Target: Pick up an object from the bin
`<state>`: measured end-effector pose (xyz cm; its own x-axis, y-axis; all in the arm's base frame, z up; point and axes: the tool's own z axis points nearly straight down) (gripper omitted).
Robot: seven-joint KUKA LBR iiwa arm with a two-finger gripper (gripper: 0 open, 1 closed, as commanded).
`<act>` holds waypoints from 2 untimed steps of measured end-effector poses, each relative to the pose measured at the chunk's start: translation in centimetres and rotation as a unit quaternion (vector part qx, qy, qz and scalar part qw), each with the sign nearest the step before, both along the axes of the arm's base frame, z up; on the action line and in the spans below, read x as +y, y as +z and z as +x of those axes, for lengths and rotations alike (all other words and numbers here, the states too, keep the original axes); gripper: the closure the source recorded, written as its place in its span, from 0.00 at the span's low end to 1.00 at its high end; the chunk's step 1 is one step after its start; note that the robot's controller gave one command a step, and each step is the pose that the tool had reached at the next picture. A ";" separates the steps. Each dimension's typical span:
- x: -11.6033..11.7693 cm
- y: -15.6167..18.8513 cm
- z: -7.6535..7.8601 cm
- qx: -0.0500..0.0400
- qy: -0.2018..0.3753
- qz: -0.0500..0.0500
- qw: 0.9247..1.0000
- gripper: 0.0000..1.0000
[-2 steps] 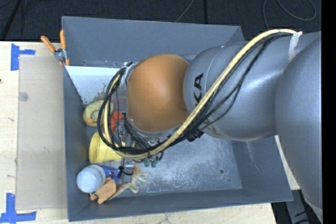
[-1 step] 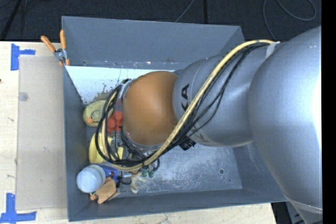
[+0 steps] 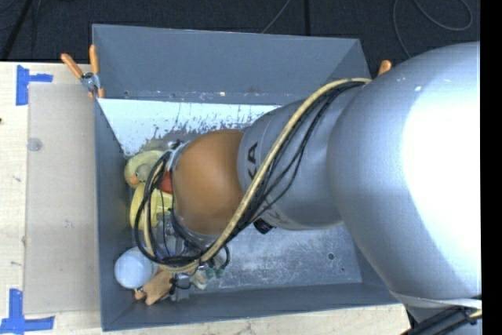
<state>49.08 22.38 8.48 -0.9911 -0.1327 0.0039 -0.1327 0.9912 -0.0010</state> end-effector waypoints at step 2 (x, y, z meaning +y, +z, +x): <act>0.0 -1.3 -1.0 -0.001 0.232 0.002 0.973 1.00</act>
Offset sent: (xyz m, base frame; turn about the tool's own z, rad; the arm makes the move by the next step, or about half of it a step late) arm 0.0000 0.0000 0.0000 0.0000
